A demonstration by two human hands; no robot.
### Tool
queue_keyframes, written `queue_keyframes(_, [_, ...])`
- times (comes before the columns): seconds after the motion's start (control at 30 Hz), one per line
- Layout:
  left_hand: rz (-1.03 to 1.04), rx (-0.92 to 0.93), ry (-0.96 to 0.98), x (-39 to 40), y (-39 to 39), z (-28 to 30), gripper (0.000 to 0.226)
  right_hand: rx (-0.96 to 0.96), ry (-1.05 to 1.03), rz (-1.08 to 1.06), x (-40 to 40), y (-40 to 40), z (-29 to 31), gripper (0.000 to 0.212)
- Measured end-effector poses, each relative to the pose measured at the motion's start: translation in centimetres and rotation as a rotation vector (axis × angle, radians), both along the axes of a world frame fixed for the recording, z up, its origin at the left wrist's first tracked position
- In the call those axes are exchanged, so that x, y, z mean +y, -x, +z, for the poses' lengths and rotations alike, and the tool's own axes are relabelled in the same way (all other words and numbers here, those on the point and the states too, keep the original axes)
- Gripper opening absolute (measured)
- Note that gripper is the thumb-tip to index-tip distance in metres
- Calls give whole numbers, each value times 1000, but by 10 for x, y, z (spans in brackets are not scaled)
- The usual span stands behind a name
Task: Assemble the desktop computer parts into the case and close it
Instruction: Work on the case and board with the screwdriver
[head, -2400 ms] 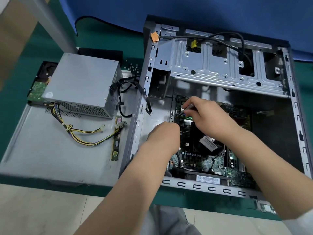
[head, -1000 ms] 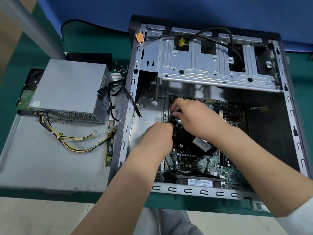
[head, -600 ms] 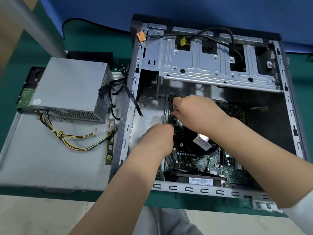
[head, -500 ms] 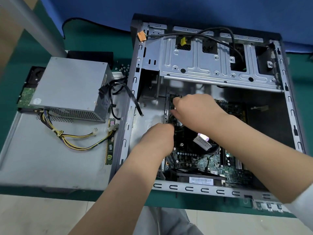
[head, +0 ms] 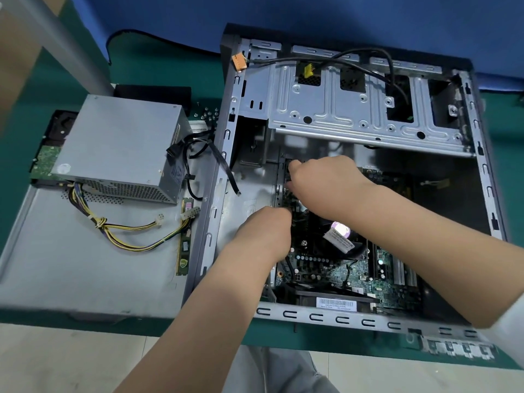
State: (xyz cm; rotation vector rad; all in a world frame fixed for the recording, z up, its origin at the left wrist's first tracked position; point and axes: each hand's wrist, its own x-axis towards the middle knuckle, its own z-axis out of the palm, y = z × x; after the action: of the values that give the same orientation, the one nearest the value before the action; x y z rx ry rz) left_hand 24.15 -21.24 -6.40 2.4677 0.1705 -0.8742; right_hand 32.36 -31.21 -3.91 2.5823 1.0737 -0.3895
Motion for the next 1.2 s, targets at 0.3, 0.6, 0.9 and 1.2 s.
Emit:
queue_keyframes(0.3, [14, -11, 5, 0, 0, -2, 42, 27, -19, 30, -6, 1, 2, 17])
queue_keyframes(0.6, [17, -11, 15, 0, 0, -5, 47, 247, -114, -67, -5, 2, 5, 25])
queue_keyframes(0.9, [29, -18, 18, 0, 0, -6, 44, 215, -104, -140, -4, -1, 2, 19])
queue_keyframes(1.2, [25, -15, 5, 0, -1, -6, 41, 60, -30, -86, -2, 2, 2, 16])
